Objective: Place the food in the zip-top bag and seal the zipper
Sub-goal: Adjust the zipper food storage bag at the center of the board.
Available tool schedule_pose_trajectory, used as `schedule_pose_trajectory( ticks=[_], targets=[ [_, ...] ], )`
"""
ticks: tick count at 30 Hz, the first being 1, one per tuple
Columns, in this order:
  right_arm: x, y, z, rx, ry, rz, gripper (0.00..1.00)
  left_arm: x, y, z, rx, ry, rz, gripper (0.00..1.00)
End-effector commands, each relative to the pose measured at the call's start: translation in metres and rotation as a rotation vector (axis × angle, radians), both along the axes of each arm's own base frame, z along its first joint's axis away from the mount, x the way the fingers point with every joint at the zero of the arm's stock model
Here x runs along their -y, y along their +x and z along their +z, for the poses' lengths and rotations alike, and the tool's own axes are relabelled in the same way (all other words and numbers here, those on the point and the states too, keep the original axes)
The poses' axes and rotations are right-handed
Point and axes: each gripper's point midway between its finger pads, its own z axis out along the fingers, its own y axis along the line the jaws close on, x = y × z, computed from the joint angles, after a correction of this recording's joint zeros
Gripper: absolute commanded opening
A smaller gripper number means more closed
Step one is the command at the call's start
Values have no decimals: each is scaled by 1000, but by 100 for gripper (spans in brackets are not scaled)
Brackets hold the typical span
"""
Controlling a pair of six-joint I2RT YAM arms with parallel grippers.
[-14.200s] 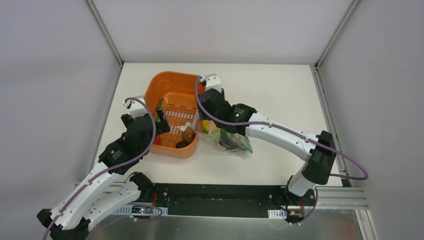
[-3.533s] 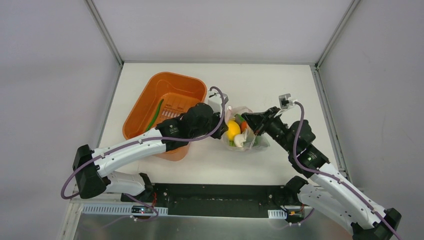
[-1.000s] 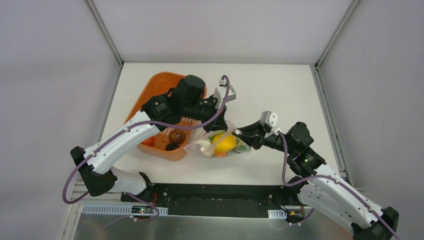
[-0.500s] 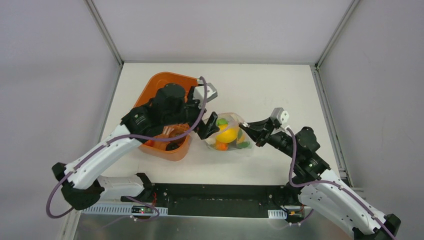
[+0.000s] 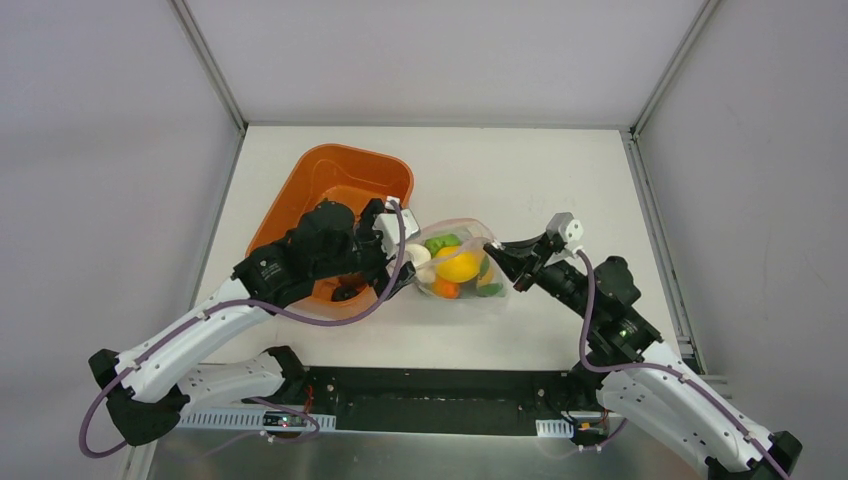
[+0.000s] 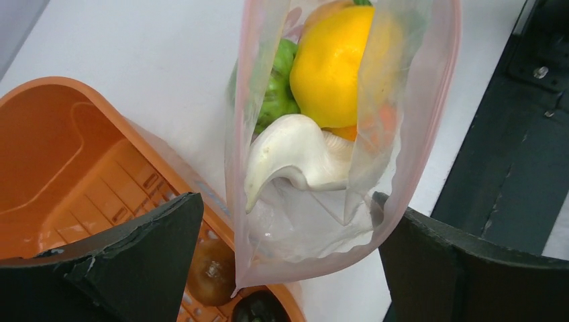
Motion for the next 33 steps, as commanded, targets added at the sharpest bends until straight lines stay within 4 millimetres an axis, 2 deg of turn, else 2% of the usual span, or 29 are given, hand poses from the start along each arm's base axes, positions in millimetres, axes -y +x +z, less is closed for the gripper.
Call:
schedule_pose_trajectory(
  ticks=[1, 4, 7, 10, 12, 14, 17, 18, 22, 26, 31, 33],
  targets=[
    [1, 1, 19, 26, 44, -10, 0, 3, 7, 10, 153, 3, -69, 99],
    [1, 1, 20, 27, 46, -9, 0, 1, 12, 2, 158, 39, -61, 98],
    [0, -1, 19, 31, 41, 3, 0, -1, 16, -2, 138, 72, -36, 86],
    [0, 0, 18, 31, 38, 0, 0, -3, 16, 2, 136, 79, -34, 58],
    [0, 0, 18, 31, 39, -2, 0, -5, 16, 5, 141, 84, -27, 33],
    [1, 0, 18, 33, 42, -6, 0, -8, 16, 7, 139, 95, -17, 14],
    [4, 0, 18, 40, 44, -15, 0, -10, 14, 12, 137, 95, -15, 10],
    [4, 0, 18, 42, 46, -18, 0, -11, 14, 14, 137, 92, -14, 1],
    [7, -1, 19, 45, 53, -25, 0, -11, 11, 35, 157, 47, -16, 0],
    [7, -9, 20, 53, 56, 3, 9, -10, 0, 56, 178, -4, -57, 0],
    [5, -11, 21, 39, 64, 20, 31, -1, -15, 55, 106, -9, -139, 0],
    [3, -10, 17, 31, 53, 27, 32, 1, -15, 50, 73, 1, -134, 0]
  ],
)
